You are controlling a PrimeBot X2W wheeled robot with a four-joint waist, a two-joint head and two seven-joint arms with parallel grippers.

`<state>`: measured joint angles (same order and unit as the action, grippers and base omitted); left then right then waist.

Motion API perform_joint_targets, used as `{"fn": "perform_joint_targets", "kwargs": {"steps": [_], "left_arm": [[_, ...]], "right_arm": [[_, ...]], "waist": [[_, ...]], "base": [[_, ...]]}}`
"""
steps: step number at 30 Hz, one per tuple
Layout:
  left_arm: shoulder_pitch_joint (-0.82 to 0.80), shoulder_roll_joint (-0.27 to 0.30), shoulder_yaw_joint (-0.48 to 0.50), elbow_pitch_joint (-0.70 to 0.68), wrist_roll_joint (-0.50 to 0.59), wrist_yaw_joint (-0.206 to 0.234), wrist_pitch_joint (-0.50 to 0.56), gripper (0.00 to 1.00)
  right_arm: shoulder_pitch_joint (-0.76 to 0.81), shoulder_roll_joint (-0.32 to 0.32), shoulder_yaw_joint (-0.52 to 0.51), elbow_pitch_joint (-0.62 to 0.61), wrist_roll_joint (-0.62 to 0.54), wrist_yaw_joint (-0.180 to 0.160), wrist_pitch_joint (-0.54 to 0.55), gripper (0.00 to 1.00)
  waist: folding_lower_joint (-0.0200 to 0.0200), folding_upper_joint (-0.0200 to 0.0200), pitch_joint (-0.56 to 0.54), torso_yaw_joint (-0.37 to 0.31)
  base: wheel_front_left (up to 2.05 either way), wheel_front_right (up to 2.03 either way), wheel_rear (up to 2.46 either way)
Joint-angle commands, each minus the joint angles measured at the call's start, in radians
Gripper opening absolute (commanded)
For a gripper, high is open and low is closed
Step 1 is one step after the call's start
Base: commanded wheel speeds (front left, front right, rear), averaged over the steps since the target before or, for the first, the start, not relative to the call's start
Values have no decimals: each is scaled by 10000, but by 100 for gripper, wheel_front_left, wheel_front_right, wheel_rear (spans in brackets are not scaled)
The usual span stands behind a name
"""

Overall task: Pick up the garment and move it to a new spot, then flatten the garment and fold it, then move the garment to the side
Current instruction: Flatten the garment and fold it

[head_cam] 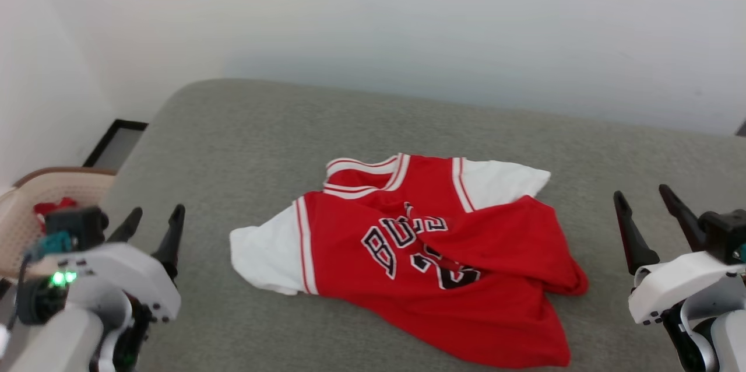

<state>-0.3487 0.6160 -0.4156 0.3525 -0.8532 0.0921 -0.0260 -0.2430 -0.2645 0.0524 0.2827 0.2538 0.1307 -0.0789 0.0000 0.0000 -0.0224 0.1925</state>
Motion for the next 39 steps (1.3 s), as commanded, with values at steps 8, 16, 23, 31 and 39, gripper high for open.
{"fn": "perform_joint_targets", "kwargs": {"steps": [8,16,23,31,39], "left_arm": [[1635,-71,485,-1367,157,949,-1405,100],[2658,-294,797,-2180,69,1469,-1977,100],[3098,-526,901,-2547,245,1715,-2196,100],[3393,-1049,1297,-2768,496,1691,-2374,100],[3452,-1516,1753,-2644,874,1431,-2377,100]], "right_arm": [[-555,-367,618,890,748,1,1359,100],[-1020,-644,1001,1867,1437,-2,3478,100],[-1188,-708,895,2539,1555,-1,5194,100],[-1391,-517,529,3316,1236,-1,6327,100],[-1672,-383,743,4070,1136,-2,6689,0]], "waist": [[0,0,-214,1101],[0,0,25,1669],[0,0,260,1999],[0,0,581,2268],[0,0,750,2338]], "base": [[0,0,0],[0,0,0],[0,0,0],[0,0,0],[0,0,0]]}}
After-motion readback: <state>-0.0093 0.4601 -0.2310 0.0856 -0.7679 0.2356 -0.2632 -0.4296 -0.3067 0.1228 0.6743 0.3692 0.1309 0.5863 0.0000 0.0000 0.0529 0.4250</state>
